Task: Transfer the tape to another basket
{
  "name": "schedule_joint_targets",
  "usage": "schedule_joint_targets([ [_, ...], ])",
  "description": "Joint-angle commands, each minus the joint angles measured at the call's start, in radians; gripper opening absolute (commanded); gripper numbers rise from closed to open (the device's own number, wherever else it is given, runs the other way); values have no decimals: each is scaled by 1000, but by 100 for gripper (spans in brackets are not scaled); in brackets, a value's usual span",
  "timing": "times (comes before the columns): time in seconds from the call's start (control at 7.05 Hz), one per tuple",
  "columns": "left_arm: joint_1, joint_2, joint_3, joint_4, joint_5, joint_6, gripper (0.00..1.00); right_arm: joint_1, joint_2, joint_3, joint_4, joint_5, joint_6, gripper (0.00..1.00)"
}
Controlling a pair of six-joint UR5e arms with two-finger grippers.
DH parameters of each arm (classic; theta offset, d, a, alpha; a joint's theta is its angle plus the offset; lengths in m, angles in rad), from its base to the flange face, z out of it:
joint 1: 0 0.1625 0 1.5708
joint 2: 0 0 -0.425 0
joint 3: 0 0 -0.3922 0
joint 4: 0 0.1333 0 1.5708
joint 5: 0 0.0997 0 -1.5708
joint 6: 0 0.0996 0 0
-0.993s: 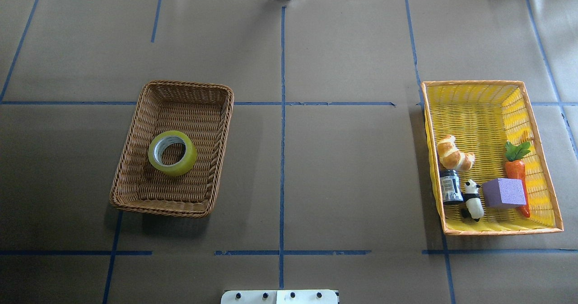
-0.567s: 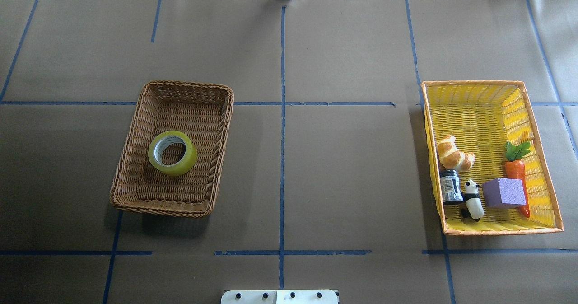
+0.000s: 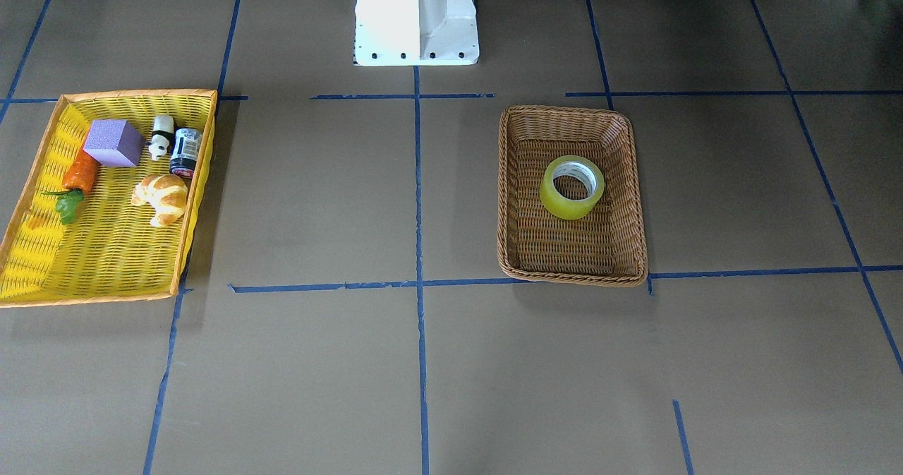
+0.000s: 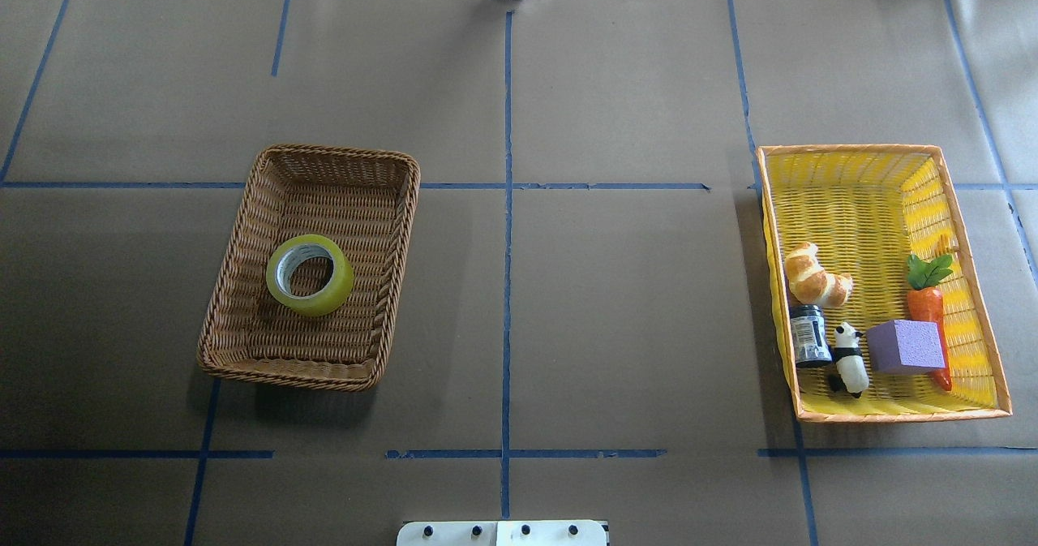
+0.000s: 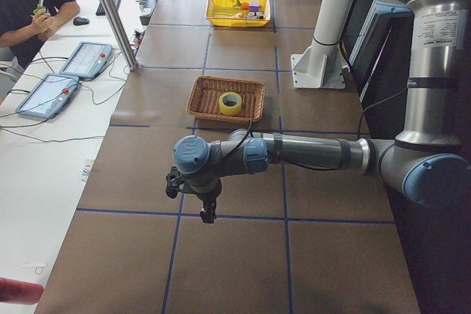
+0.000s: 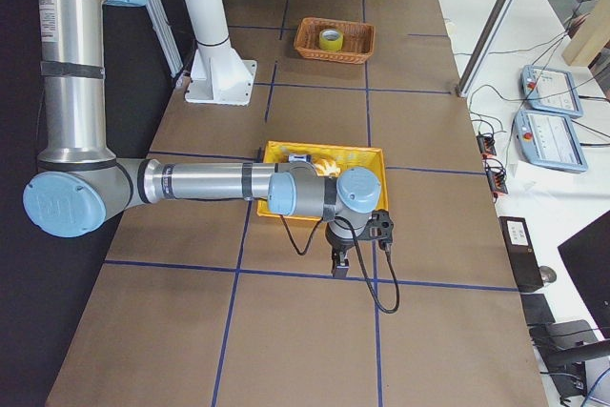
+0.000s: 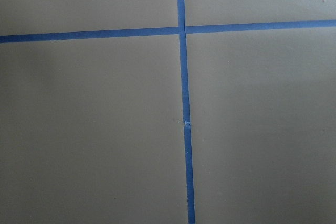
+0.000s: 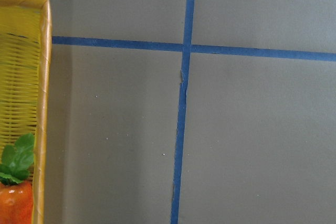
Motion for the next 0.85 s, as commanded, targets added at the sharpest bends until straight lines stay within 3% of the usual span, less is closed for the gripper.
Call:
schedule_joint_targets([
  [0.0,0,2,5,-3,0,-2,100,-1,1,-5,-1,2,0,100],
  [0.71,0,-7,-5,0,8,-1,100,-1,-4,-1,-1,5,0,100],
])
